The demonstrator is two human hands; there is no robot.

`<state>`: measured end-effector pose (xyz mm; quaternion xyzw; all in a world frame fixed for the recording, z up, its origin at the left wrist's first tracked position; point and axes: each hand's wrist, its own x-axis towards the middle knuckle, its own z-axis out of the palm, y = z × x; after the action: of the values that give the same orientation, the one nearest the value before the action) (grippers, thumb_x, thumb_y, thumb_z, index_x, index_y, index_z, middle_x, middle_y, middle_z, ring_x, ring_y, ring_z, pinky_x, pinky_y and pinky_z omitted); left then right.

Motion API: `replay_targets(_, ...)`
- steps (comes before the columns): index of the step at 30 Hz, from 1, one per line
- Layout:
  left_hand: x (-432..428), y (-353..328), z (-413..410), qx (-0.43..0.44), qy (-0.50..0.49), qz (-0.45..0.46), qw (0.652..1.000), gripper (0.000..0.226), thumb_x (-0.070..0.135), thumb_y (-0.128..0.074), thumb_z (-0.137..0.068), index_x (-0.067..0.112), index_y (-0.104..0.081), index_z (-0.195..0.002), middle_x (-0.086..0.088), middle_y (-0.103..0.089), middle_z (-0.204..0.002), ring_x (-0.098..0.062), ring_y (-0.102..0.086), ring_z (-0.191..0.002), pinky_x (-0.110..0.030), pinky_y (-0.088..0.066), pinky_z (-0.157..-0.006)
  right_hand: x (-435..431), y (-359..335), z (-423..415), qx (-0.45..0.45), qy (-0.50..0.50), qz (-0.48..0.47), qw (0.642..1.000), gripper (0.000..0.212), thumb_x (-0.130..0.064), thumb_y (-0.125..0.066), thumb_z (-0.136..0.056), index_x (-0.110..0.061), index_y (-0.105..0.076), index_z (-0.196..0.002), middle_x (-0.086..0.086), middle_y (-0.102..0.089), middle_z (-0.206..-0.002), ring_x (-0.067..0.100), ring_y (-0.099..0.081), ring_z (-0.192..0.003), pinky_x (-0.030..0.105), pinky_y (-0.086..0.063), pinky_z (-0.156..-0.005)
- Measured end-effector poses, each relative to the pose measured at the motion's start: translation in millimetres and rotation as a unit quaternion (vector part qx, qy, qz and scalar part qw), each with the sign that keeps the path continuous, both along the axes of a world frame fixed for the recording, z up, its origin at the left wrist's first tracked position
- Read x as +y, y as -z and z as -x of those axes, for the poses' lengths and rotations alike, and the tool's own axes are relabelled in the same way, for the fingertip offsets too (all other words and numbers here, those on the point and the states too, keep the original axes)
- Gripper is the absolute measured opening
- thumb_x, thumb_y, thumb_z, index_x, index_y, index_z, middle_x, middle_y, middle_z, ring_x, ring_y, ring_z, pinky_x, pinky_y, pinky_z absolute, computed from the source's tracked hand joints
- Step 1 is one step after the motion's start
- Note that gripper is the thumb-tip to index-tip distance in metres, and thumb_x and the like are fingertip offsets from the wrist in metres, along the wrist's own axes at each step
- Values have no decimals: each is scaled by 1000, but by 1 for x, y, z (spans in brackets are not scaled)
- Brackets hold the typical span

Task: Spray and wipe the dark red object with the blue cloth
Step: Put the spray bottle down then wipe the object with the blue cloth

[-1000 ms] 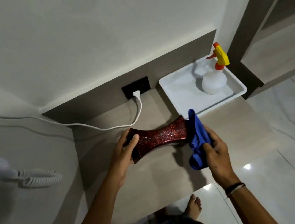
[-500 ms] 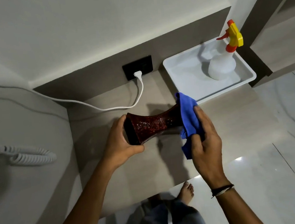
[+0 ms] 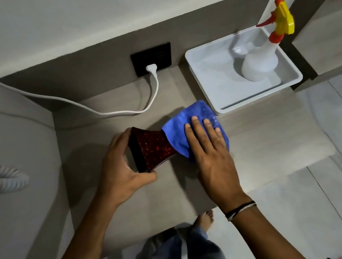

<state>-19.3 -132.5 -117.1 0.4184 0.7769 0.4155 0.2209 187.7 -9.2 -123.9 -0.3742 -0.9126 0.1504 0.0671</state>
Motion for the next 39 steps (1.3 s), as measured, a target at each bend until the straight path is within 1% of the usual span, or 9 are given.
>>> replay_targets(9, 6, -28, -3, 15, -24, 40, 999, 101, 48, -77, -40, 6, -65, -131, 4, -62, -123, 2, -57, -111, 4, -36, -92, -59, -30, 46, 141, -83, 104, 981, 87, 0, -24, -83, -9, -21, -170, 4, -17, -180, 32, -7, -169, 51, -21, -135)
replay_targets(14, 14, -48, -4, 60, 15, 68, 996, 99, 47, -78, -45, 11, -61, -136, 1, -58, -123, -14, -60, -110, -21, -51, -93, 4, -12, 2, 64, 31, 69, 995, 95, 28, -50, -83, -11, -28, -167, 4, -20, -178, 34, -9, -166, 54, -29, -132)
replay_targets(18, 28, -62, -15, 77, 25, 75, 994, 104, 51, -75, -44, 10, -59, -138, -2, -59, -127, -28, -62, -115, -42, -55, -97, -4, -24, 9, 169, 69, 174, 968, 80, 24, -50, -88, -5, -40, -161, 8, -33, -173, 34, -19, -166, 57, -28, -132)
replay_targets(21, 35, -66, -16, 78, 33, 73, 994, 96, 54, -80, -48, 13, -64, -133, -7, -66, -130, -27, -63, -119, -35, -51, -102, -37, -44, 28, 295, 6, 230, 928, 73, 12, -41, -91, -4, -39, -163, 7, -36, -174, 26, -27, -165, 52, -29, -133)
replay_targets(25, 34, -69, -17, 97, 18, 75, 992, 89, 47, -88, -47, 13, -68, -126, 2, -67, -122, -17, -64, -116, -13, -41, -98, -35, -38, 24, 306, -59, 197, 929, 92, 27, -42, -80, -6, -34, -166, 2, -30, -177, 17, -20, -167, 54, -26, -134)
replay_targets(29, 33, -72, -16, 111, 28, 88, 989, 84, 49, -76, -41, 19, -62, -118, 4, -60, -114, -26, -63, -104, -41, -55, -86, 4, -10, 1, 200, -16, 131, 971, 96, 33, -47, -77, -7, -37, -164, 6, -31, -175, 34, -21, -166, 59, -30, -130)
replay_targets(32, 31, -70, -19, 117, 23, 88, 989, 81, 49, -79, -41, 20, -60, -115, 5, -57, -113, -25, -60, -102, -41, -54, -81, 26, -2, -10, 164, 54, 117, 978, 89, 29, -53, -80, -7, -46, -160, 7, -40, -171, 37, -31, -162, 55, -35, -129)
replay_targets(35, 32, -72, -20, 104, 8, 90, 990, 80, 54, -80, -47, 29, -63, -121, 10, -60, -114, -17, -62, -102, -34, -53, -79, 28, -8, -13, 279, 149, 181, 931, 74, 20, -47, -80, -7, -63, -148, 9, -61, -156, 29, -57, -146, 50, -45, -123)
replay_targets(39, 28, -78, -12, 30, -64, 114, 991, 64, 63, -79, -55, 44, -67, -115, 17, -69, -109, -4, -67, -98, -35, -60, -82, 25, -13, -28, 435, 337, 282, 786, 67, 17, -39, -85, -13, -69, -137, 5, -74, -133, 21, -69, -127, 45, -54, -115)
